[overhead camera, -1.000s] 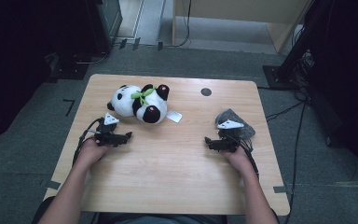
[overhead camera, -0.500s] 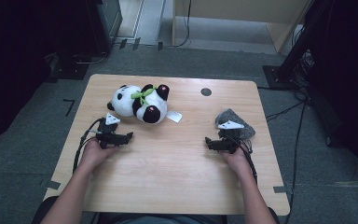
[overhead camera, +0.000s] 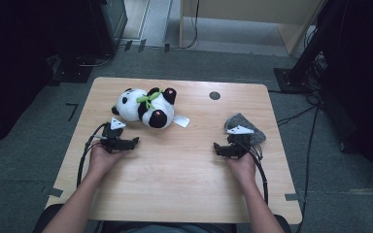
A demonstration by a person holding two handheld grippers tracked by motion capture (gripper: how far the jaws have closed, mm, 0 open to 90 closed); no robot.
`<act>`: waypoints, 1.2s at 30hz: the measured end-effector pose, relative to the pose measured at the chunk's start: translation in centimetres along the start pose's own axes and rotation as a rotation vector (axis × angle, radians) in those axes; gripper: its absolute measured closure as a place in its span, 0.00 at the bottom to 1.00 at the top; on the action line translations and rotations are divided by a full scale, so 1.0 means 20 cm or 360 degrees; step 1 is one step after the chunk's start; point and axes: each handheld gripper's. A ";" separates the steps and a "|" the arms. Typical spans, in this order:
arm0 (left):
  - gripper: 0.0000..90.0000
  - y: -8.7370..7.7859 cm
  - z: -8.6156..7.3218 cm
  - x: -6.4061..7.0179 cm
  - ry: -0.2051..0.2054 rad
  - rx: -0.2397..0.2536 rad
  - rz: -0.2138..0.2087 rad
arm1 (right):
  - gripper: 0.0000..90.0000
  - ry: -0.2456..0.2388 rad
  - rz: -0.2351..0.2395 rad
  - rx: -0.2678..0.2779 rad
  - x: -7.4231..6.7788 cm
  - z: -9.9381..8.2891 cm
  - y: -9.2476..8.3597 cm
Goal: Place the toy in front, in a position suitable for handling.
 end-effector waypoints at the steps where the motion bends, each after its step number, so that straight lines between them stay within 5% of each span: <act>1: 0.14 0.00 0.00 0.00 -0.0003 -0.0008 0.0001 | 0.09 0.0002 -0.0002 -0.0001 0.00 0.00 0.00; 9: 0.19 -0.02 0.02 -0.02 -0.0022 -0.0032 -0.0027 | 0.09 0.0003 -0.0002 -0.0001 0.00 0.00 0.00; 15: 0.27 -0.08 0.04 -0.02 -0.0047 0.0073 -0.0088 | 0.09 0.0001 -0.0002 0.0000 0.00 0.00 0.00; 20: 0.29 -0.11 0.06 -0.03 -0.0028 0.0080 -0.0111 | 0.09 0.0001 -0.0002 0.0001 0.00 0.00 0.00; 26: 0.38 -0.15 0.09 -0.05 -0.0052 0.0113 -0.0228 | 0.09 0.0001 -0.0002 0.0000 0.00 0.00 0.00; 36: 0.40 -0.19 0.18 -0.03 -0.0019 0.0122 -0.0299 | 0.09 0.0001 -0.0002 0.0000 0.00 0.00 0.00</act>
Point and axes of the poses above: each handheld gripper's, and its own axes: y roughly forward along the jaws, z roughly out of its top, x roughly to its right, and after that the axes turned 12 degrees about -z, right-handed
